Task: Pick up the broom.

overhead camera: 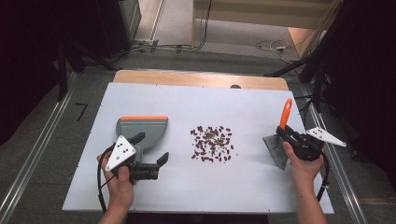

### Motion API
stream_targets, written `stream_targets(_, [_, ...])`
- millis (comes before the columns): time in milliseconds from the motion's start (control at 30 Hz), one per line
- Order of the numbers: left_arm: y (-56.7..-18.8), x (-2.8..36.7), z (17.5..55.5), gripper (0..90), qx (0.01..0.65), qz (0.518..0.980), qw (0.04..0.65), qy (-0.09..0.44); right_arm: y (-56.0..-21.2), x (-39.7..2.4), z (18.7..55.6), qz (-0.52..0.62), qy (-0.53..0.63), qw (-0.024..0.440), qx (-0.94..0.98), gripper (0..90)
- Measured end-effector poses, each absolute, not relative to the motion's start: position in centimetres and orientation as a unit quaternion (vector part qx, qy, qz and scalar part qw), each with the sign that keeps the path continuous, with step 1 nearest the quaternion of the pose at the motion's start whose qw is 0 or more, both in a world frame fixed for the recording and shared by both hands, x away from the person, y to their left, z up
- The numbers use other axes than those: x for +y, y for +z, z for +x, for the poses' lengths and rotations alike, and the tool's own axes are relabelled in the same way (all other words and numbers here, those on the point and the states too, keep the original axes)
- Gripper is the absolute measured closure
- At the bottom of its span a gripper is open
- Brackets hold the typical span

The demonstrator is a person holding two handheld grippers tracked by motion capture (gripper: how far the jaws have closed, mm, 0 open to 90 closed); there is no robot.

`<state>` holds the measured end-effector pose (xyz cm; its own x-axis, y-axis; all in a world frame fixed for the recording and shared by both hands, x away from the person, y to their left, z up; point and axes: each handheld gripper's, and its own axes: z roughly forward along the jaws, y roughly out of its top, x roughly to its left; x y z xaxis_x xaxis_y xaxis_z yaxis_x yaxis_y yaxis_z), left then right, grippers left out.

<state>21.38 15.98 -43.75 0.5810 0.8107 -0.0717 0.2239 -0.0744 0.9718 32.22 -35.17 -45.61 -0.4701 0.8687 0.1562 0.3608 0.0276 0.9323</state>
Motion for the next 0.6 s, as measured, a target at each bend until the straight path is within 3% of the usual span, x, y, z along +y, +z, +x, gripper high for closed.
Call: stream_targets(600, [-43.5,12.4,23.5,0.0,0.350,0.701,0.572,0.244,-42.3,-31.9,30.8,0.405,0.584,0.242,0.660,69.2])
